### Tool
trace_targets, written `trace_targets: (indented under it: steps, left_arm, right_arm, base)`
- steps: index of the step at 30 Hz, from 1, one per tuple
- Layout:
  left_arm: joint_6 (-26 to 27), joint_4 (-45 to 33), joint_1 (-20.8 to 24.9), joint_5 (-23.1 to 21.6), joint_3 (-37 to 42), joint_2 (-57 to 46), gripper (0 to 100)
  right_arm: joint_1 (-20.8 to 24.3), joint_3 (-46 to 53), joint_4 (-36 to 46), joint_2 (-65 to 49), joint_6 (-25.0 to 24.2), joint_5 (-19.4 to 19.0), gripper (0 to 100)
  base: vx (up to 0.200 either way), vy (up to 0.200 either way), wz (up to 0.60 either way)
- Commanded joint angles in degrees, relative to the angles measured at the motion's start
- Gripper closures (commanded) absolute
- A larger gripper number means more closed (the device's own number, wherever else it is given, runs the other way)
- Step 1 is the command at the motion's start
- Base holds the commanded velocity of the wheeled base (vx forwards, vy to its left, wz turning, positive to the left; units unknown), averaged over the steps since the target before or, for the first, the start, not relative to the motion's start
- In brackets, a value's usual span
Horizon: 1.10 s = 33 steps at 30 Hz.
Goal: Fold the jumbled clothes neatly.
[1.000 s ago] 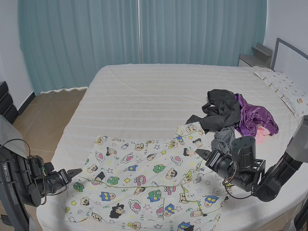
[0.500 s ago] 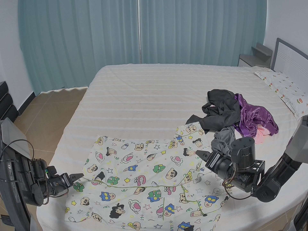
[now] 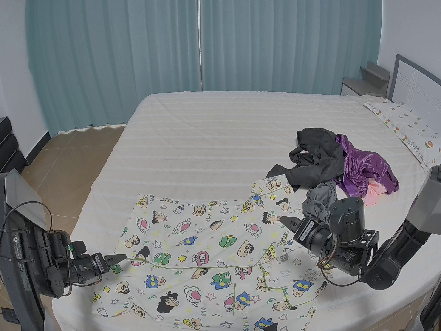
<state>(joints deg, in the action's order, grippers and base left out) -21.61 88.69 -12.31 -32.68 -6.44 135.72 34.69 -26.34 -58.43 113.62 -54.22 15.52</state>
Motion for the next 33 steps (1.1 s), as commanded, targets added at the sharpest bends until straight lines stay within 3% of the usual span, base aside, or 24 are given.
trace_targets:
  steps: [1, 8, 16, 27, 33]
  left_arm:
    - [-2.7, 1.2, -1.2, -2.4, -0.7, -0.8, 0]
    - [-5.6, 1.2, -6.0, -3.0, -4.4, -1.7, 0]
    - [-14.5, 1.2, -11.8, -2.6, -9.6, -4.0, 0]
    - [-14.3, 1.3, -11.9, -3.4, 0.3, -10.4, 0]
    - [-13.5, 1.3, -11.9, -3.4, 2.7, -10.5, 0]
  right_arm:
    - [0.0, 0.0, 0.0, 0.1, 0.0, 0.0, 0]
    - [0.0, -0.3, 0.0, 0.1, 0.1, 0.0, 0]
    - [-0.2, 0.1, 0.0, 0.3, 0.1, 0.1, 0]
    - [-0.6, 8.2, -0.8, -2.3, 0.9, -0.9, 0]
    - [0.0, 14.6, -1.5, -3.2, 1.0, -4.3, 0]
  base:
    - [0.000, 0.000, 0.00]
    - [0.000, 0.000, 0.00]
    - [0.000, 0.000, 0.00]
    - [0.000, 0.000, 0.00]
    - [-0.033, 0.000, 0.00]
